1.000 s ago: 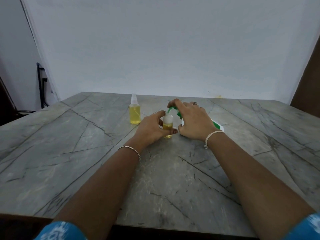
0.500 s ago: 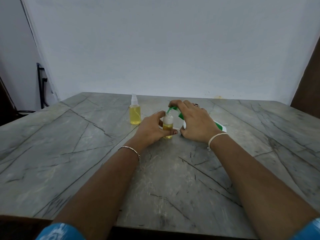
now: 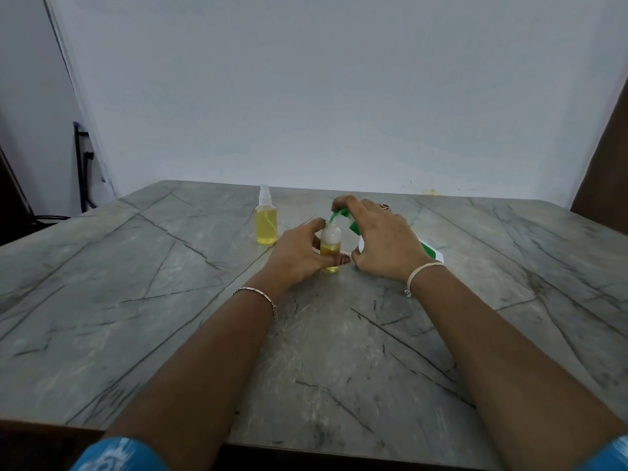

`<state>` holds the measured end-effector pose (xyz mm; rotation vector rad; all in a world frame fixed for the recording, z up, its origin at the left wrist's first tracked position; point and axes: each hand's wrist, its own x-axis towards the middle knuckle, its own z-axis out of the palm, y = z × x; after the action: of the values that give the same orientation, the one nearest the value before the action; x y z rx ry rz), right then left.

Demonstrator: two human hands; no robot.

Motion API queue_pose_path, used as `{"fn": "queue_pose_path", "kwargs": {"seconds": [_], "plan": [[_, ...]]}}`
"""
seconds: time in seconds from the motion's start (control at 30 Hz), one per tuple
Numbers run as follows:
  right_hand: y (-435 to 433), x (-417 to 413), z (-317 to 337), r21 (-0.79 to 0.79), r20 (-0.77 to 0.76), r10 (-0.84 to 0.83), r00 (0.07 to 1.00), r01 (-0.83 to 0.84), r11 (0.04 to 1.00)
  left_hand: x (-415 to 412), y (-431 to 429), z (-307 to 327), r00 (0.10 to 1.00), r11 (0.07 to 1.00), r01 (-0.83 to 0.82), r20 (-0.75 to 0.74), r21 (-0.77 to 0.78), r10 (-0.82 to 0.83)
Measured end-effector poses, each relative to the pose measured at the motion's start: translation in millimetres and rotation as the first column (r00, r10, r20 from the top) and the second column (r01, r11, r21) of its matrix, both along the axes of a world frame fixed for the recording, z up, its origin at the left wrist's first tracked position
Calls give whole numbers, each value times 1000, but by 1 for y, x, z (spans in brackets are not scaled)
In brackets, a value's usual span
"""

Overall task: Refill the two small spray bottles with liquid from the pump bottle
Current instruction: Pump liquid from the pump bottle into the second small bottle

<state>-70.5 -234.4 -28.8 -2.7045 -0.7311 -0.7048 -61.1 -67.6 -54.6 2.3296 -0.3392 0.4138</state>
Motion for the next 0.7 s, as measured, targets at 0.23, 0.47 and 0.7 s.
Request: {"fn": "queue_pose_path", "kwargs": {"seconds": [0.23,0.47,0.7], "plan": [[-1,-1,1,26,-25,25,999,-24,999,1,1,0,1000,1000,-9,-13,-1,9],[3,1,0,62,5,37,999,-37,997,-1,1,1,1000,999,6,-15,-32,-7],[1,0,-3,31,30,15,999,-15,999,-1,0,1,1000,1000,-11,-14,-23,10]]}}
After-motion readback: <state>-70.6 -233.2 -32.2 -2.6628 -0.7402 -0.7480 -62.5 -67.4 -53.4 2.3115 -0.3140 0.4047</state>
